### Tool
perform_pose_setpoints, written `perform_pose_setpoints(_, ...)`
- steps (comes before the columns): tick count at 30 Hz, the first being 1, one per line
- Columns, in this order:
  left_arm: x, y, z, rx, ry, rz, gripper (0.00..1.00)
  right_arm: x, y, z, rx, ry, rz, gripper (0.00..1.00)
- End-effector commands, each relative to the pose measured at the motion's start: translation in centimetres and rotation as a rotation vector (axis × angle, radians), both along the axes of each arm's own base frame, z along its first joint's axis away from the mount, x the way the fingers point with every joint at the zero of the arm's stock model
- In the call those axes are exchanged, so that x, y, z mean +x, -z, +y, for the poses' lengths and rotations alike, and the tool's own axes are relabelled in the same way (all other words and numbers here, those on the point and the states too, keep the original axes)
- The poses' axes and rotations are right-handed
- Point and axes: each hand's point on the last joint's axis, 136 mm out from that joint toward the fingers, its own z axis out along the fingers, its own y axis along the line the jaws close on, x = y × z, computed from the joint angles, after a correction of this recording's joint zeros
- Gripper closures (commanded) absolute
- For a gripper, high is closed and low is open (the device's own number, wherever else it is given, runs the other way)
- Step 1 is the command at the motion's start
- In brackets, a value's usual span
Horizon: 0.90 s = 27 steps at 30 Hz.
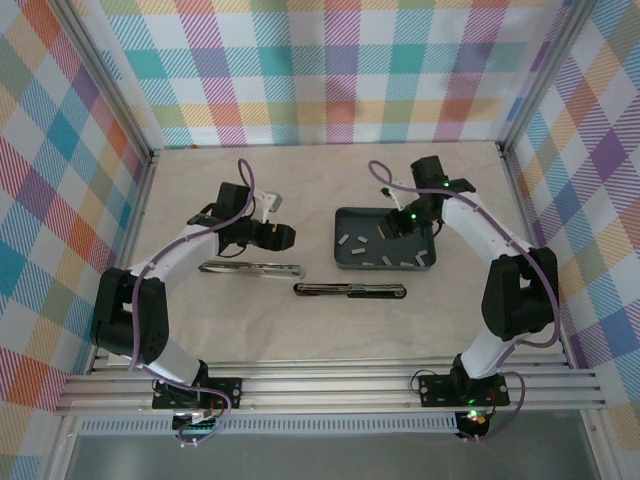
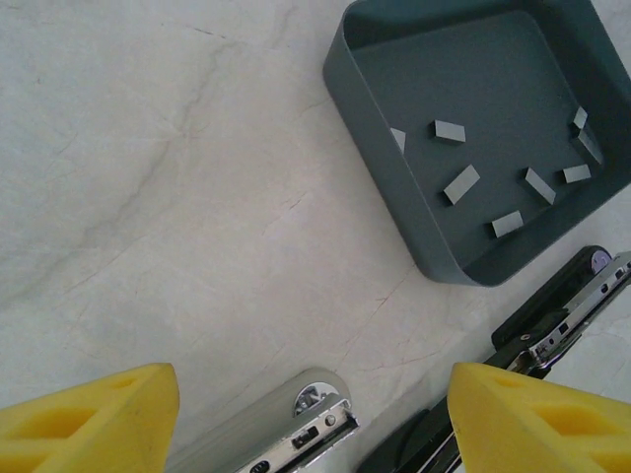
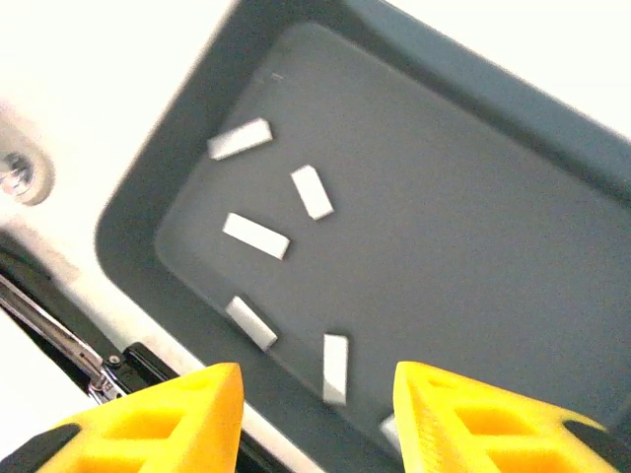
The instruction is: Load the staples into the stapler
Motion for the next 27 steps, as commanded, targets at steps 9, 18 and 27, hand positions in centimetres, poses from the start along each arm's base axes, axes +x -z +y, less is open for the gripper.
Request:
perform_pose_setpoints(9, 0.8, -3.9, 2.2, -0.004, -0.015, -0.2, 0.28, -0.8, 2.3, 6.0, -0.052, -0.792, -0.226, 0.62)
perform_pose_setpoints(18, 0.7, -3.5, 1.9, -0.017, 0.038, -0.218, 0.28, 0.1, 5.7, 7.2, -0.118, -0.969, -0.255, 0.64)
perform_pose_setpoints(27, 1.2, -1.9, 1.4, -0.025, 0.067, -0.165, 0.27, 0.1, 7.8, 7.0, -0.178, -1.055, -0.19, 0.64)
